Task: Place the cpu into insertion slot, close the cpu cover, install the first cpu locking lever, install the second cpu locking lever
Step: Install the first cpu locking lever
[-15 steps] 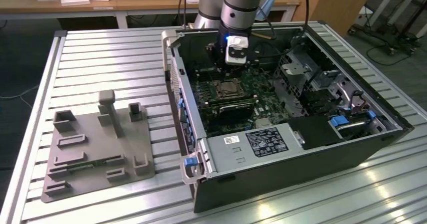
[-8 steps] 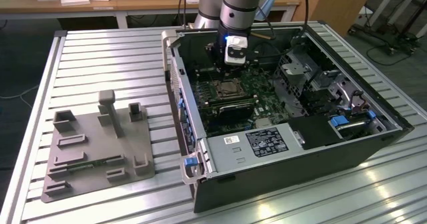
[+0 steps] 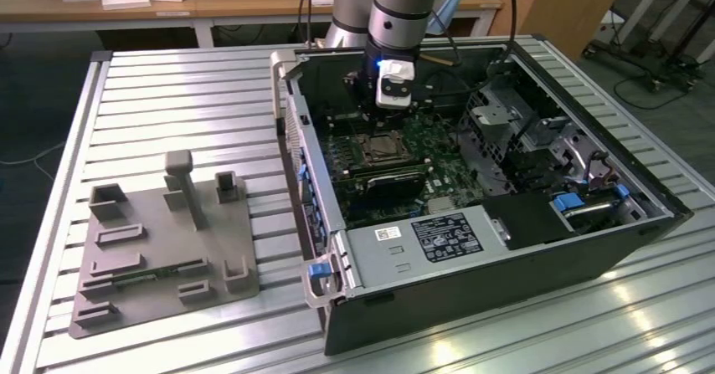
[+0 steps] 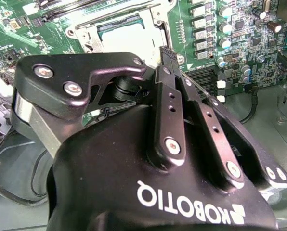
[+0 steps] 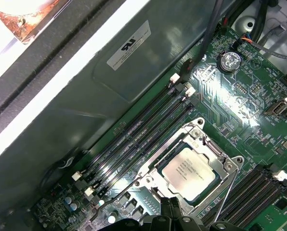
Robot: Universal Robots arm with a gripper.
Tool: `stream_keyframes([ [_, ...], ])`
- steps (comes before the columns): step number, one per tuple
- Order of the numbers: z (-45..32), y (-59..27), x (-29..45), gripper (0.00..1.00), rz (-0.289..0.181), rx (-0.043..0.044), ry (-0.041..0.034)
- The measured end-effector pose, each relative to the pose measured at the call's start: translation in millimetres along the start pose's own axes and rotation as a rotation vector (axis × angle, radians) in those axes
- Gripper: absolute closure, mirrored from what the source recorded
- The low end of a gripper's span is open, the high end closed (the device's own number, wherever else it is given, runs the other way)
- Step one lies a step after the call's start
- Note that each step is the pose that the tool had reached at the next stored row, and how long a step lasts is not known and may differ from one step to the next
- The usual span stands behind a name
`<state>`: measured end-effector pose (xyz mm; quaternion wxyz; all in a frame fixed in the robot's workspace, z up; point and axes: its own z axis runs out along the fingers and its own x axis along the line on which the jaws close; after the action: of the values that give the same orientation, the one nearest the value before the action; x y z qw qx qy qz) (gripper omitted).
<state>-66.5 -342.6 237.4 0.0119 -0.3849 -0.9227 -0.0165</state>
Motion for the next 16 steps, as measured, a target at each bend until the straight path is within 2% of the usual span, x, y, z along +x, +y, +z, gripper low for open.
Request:
stream_keyframes([
  [7,0.0,-0.4,0.4,0.9,-0.003,0.0002,0.0001],
  [12,0.1,-0.4,0.4,0.9,-0.08,0.0027,0.0017],
  [16,0.1,-0.4,0.4,0.9,-0.083,0.0029,0.0017],
])
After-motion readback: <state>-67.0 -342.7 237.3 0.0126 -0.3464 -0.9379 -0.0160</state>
